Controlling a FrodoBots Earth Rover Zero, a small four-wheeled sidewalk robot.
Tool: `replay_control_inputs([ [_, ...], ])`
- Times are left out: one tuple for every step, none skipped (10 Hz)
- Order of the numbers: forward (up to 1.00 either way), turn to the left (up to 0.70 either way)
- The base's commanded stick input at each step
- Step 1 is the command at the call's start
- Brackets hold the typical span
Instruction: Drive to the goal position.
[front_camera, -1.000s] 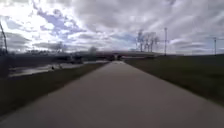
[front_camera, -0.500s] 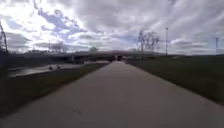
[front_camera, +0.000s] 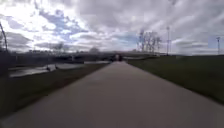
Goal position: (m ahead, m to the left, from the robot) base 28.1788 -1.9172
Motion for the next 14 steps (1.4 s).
replay_control_inputs([
  [1.00, 0.00],
  [1.00, 0.00],
  [1.00, 0.00],
  [1.00, 0.00],
  [1.00, 0.00],
  [1.00, 0.00],
  [1.00, 0.00],
  [1.00, 0.00],
  [1.00, 0.00],
  [1.00, 0.00],
  [1.00, 0.00],
  [1.00, 0.00],
  [1.00, 0.00],
  [1.00, 0.00],
])
